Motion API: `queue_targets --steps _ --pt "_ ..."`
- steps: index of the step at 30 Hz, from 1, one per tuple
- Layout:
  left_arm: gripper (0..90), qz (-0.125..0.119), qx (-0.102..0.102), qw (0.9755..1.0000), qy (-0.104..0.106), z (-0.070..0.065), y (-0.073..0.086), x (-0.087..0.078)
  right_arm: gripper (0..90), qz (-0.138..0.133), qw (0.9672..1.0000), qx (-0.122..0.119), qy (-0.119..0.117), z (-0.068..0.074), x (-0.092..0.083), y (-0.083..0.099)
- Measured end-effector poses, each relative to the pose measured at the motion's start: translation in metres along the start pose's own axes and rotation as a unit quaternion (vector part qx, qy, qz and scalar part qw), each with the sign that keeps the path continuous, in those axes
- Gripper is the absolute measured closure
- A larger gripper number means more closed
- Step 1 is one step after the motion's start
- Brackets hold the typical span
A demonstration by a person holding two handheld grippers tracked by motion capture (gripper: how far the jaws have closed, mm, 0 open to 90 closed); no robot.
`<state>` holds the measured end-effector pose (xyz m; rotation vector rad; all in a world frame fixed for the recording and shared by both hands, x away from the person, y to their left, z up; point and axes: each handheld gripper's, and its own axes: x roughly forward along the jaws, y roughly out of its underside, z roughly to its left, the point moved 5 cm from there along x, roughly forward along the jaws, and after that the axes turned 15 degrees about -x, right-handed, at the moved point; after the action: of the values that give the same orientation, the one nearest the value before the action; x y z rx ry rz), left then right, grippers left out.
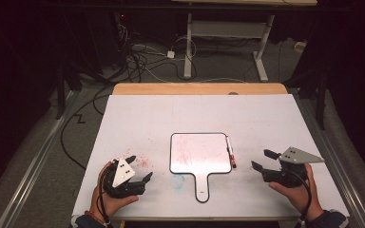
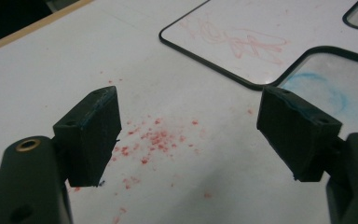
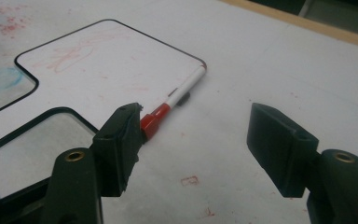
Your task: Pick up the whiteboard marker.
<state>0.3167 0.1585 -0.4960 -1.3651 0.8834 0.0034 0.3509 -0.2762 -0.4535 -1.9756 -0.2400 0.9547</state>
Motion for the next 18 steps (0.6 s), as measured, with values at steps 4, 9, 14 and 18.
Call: queue_targets --steps 4,9,14,18 --pt "20.7 0.01 0.002 0.9999 -0.006 0.0 0.001 0.003 40.3 0.019 0.9991 0.029 -0.025 -0.01 0.018 -0.007" --pt "20.7 0.018 0.012 0.9997 -0.01 0.001 0.002 0.008 44.0 0.049 0.9935 0.063 -0.081 -0.022 0.049 -0.02" --pt "20.7 0.024 0.02 0.9994 -0.015 0.001 0.004 0.009 45.8 0.086 0.9857 0.087 -0.116 -0.029 0.089 -0.027" --pt "20.7 0.027 0.02 0.9993 -0.015 0.001 0.005 0.009 48.0 0.124 0.9798 0.092 -0.127 -0.028 0.116 -0.025"
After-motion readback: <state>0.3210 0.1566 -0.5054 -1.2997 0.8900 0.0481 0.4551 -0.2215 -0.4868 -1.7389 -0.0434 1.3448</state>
